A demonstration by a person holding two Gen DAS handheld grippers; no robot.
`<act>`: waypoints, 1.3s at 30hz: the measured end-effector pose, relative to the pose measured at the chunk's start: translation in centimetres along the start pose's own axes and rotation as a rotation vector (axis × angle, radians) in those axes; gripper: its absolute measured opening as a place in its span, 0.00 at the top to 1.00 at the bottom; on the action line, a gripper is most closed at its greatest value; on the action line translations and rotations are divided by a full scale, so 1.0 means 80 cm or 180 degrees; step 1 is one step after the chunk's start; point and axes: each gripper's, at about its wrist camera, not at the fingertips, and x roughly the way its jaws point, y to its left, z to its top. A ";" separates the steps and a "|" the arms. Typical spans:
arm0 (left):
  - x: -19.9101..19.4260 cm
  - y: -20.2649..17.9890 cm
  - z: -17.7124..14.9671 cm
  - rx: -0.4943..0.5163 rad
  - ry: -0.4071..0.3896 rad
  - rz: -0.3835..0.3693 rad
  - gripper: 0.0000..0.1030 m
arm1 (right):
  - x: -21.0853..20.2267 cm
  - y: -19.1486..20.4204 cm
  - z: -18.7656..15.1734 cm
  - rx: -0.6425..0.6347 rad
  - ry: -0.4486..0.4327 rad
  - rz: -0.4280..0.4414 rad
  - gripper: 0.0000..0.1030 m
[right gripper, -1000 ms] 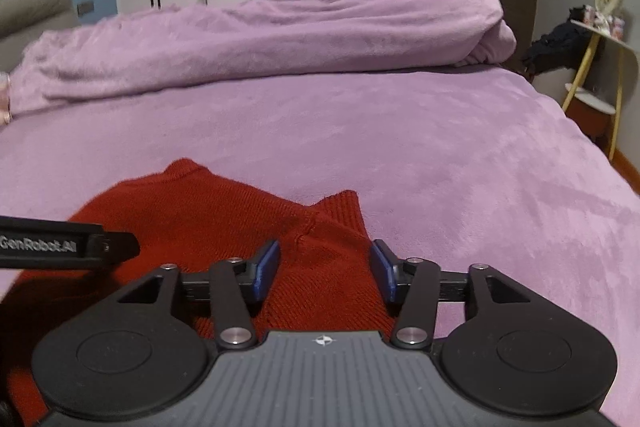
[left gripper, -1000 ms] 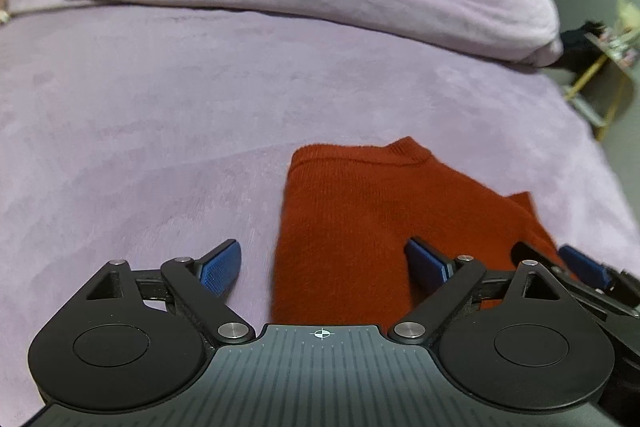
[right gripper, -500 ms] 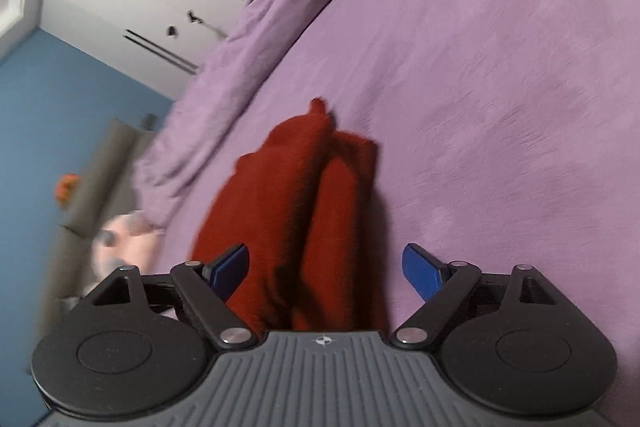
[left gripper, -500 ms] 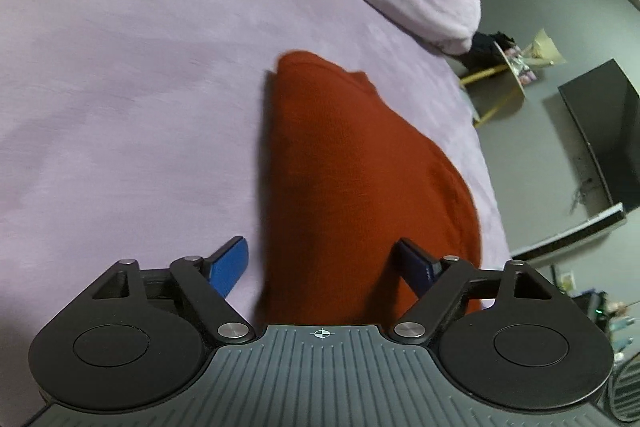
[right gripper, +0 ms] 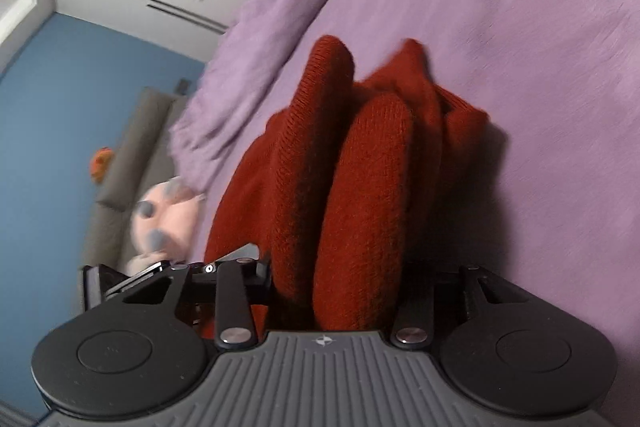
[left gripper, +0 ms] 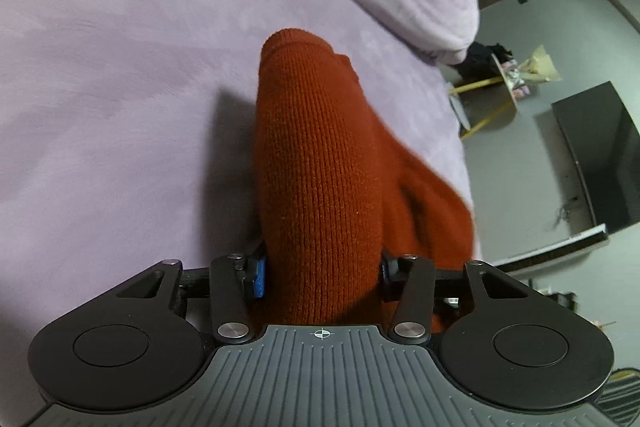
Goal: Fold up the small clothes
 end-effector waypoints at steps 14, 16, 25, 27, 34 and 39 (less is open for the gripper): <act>-0.211 0.057 -0.156 0.0233 -0.0438 0.0773 0.39 | -0.057 0.091 -0.182 -0.0495 -0.0427 -0.0769 0.25; -0.224 0.061 -0.189 0.0232 -0.0411 0.0658 0.35 | -0.086 0.086 -0.205 -0.0302 -0.0541 -0.0634 0.25; -0.199 0.080 -0.214 -0.0409 -0.0233 0.0052 0.34 | -0.086 0.126 -0.236 -0.1285 -0.0422 -0.0462 0.25; -0.199 0.084 -0.204 -0.0515 -0.0277 0.0091 0.34 | -0.064 0.133 -0.234 -0.1751 -0.0110 -0.0732 0.26; -0.190 0.097 -0.202 -0.0663 -0.0353 0.0267 0.35 | -0.056 0.121 -0.238 -0.2109 0.0269 -0.0855 0.59; -0.191 0.093 -0.200 -0.0566 -0.0426 0.0586 0.37 | -0.067 0.109 -0.249 -0.1730 0.0055 -0.0843 0.86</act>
